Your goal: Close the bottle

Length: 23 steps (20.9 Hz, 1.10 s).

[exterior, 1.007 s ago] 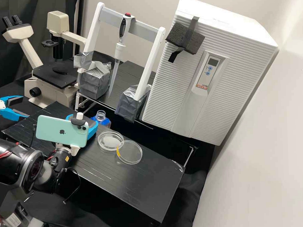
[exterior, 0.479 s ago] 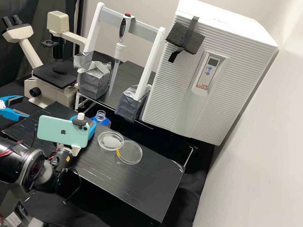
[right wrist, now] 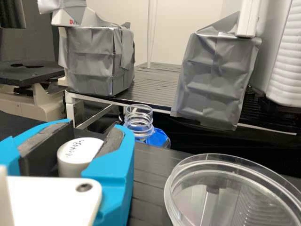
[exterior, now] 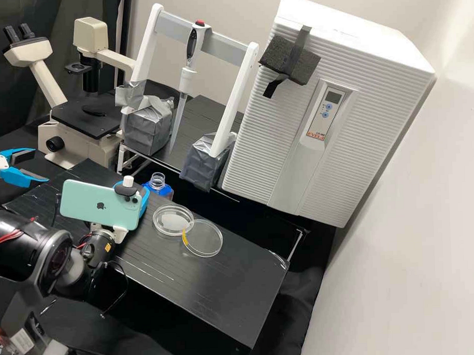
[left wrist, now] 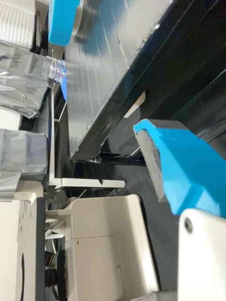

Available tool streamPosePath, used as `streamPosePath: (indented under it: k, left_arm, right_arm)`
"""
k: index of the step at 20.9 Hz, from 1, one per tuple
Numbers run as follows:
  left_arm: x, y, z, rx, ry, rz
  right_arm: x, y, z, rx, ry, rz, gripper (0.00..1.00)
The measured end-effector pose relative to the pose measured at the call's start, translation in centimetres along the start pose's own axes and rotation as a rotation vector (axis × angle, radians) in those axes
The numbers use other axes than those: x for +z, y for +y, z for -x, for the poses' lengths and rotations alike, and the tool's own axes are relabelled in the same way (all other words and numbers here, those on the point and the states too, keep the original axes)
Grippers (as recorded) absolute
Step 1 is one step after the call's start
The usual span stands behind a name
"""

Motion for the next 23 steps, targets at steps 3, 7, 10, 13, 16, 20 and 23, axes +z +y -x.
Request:
streamPosePath:
  k: [3,7,10,13,16,20,23]
  left_arm:
    - [0.0,0.1,-0.1,0.005,-0.001,-0.003]
    - [0.0,0.2,-0.14,0.006,-0.002,-0.004]
    - [0.1,0.1,-0.2,0.004,-0.008,-0.005]
    - [0.2,0.1,-0.24,0.003,-0.011,-0.006]
    - [0.2,0.1,-0.24,0.005,-0.007,-0.004]
    - [0.2,0.1,-0.24,0.005,-0.007,-0.004]
    - [0.2,-0.1,-0.06,0.001,0.001,0.005]
  right_arm:
    - [0.0,0.0,0.0,0.001,0.001,0.0,0.0]
    - [0.0,0.2,-0.1,0.009,0.001,0.004,0.0]
    - [-0.5,1.0,-0.3,0.041,0.022,0.009,0.0]
    - [-1.2,1.9,-1.0,0.077,0.056,0.015,0.0]
    - [-1.9,2.6,-1.9,0.106,0.084,0.013,0.0]
    - [-2.2,2.6,-3.9,0.108,0.089,0.022,0.0]
    - [-2.3,2.8,-5.3,0.119,0.089,0.037,0.0]
